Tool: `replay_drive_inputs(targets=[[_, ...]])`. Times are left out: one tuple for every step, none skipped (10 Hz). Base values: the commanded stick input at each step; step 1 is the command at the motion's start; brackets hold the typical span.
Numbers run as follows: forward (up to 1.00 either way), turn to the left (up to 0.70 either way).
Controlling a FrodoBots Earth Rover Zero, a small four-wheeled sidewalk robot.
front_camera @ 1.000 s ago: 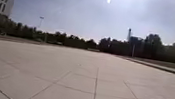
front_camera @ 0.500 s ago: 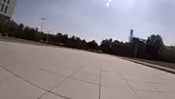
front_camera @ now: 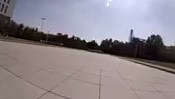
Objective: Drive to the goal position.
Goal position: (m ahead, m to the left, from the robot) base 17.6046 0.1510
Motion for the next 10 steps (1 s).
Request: replay_drive_inputs(targets=[[0.52,-0.01],[0.70,-0.01],[0.70,-0.01],[0.70,-0.01],[0.70,-0.01],[0.70,-0.01],[0.70,-0.01],[0.70,-0.01],[0.70,-0.01],[0.70,-0.01]])
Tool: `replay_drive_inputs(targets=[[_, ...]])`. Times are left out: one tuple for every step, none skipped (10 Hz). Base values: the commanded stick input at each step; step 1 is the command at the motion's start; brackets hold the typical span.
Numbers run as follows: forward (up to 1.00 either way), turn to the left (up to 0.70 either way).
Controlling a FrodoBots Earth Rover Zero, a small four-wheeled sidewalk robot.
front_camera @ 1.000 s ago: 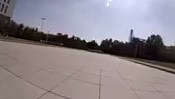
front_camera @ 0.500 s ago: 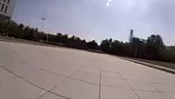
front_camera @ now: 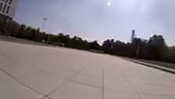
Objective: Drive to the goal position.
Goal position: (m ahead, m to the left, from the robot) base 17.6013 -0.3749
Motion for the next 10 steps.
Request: replay_drive_inputs(targets=[[0.70,-0.01],[0.70,-0.01],[0.70,-0.01],[0.70,-0.01],[0.70,-0.01],[0.70,-0.01],[0.70,-0.01],[0.70,-0.01],[0.70,-0.02],[0.70,-0.03]])
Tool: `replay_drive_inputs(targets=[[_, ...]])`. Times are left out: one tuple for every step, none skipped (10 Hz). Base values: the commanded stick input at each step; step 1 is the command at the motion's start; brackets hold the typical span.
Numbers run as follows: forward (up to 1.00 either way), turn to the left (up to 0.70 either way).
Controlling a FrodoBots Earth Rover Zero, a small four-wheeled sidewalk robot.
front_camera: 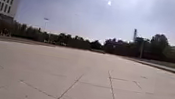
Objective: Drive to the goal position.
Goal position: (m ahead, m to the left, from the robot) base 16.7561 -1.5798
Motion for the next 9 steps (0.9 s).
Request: replay_drive_inputs(targets=[[0.70,-0.05],[0.70,-0.06],[0.70,-0.03],[0.70,-0.01],[0.70,-0.01],[0.70,-0.01],[0.70,-0.01],[0.70,-0.01],[0.70,-0.01]])
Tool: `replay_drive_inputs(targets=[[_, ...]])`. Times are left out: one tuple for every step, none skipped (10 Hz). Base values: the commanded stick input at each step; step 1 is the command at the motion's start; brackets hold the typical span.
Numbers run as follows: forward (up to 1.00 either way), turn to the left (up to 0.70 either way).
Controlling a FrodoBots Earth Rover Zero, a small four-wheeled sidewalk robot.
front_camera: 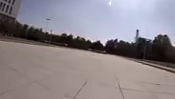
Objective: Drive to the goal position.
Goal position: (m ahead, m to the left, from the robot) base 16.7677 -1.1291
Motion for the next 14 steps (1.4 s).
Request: replay_drive_inputs(targets=[[0.70,-0.01],[0.70,-0.01],[0.70,-0.01],[0.70,-0.01],[0.70,-0.01],[0.70,-0.01],[0.70,-0.01],[0.70,-0.01],[0.70,-0.01],[0.70,-0.01],[0.70,-0.01],[0.70,-0.01],[0.70,-0.01],[0.70,-0.01]])
